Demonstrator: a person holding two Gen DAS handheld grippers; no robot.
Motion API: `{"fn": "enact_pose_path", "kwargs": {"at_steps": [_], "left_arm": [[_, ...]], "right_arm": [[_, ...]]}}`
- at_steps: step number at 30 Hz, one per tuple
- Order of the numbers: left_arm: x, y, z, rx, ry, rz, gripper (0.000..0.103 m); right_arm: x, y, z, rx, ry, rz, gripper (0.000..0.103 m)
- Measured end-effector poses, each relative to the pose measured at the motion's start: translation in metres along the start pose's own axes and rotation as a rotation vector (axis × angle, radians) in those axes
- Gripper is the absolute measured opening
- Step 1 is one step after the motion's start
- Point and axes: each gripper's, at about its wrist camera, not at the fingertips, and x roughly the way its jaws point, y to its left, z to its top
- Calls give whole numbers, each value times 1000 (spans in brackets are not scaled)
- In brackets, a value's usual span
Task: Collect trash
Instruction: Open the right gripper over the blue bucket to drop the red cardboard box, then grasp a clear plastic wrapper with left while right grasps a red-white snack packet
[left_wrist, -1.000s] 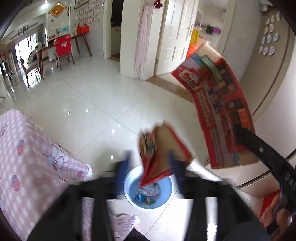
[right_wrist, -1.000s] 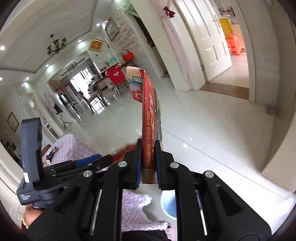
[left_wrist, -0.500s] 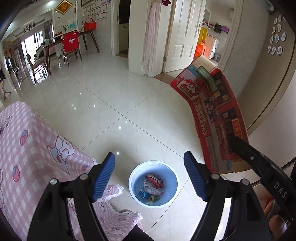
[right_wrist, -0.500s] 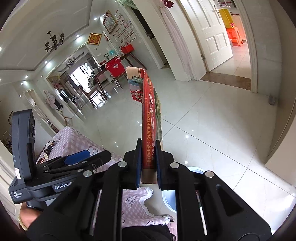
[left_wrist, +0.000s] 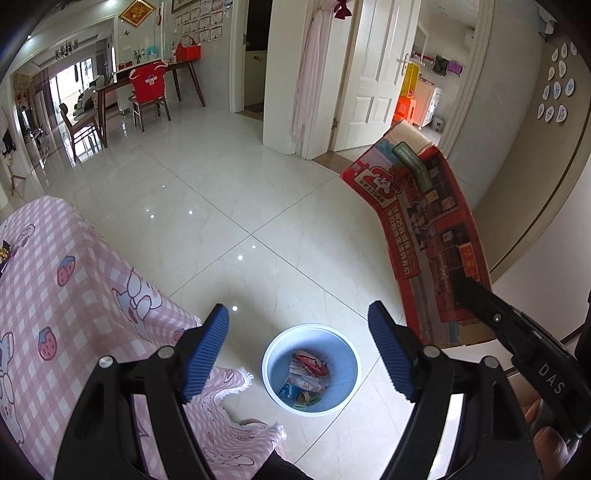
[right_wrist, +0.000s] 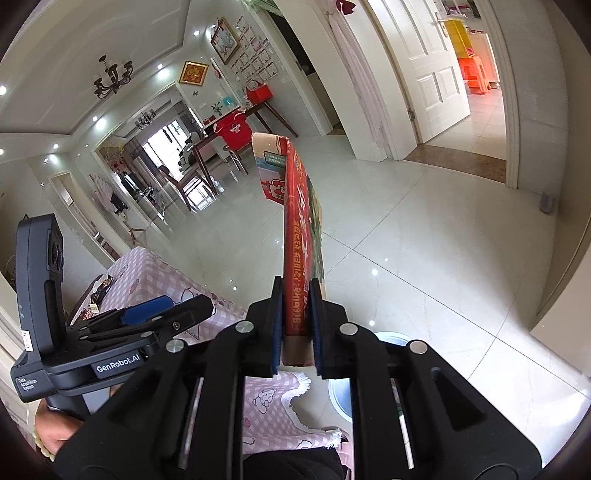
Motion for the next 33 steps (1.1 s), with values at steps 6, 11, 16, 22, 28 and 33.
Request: {"fn": "enact_pose_path", "kwargs": {"at_steps": [6, 11, 16, 22, 28, 33], "left_arm": [[-3, 9, 0, -22, -4, 5, 79], [-6, 18, 0, -36, -4, 7, 79], [-15, 28, -1, -58, -14, 7, 79], [-36, 42, -4, -73, -44, 18, 79], [-74, 81, -14, -108, -86, 75, 80], [-119, 142, -30, -184, -135, 167, 81]], "right_arm": [[6, -1, 2, 9, -15, -34, 65], [7, -1, 0, 12, -25, -59, 70], [3, 7, 1, -4, -26, -52, 70], [-1, 28, 2, -26, -21, -27, 70], [3, 80, -3, -101, 0, 44, 70], [15, 146, -14, -193, 36, 130, 70]]}}
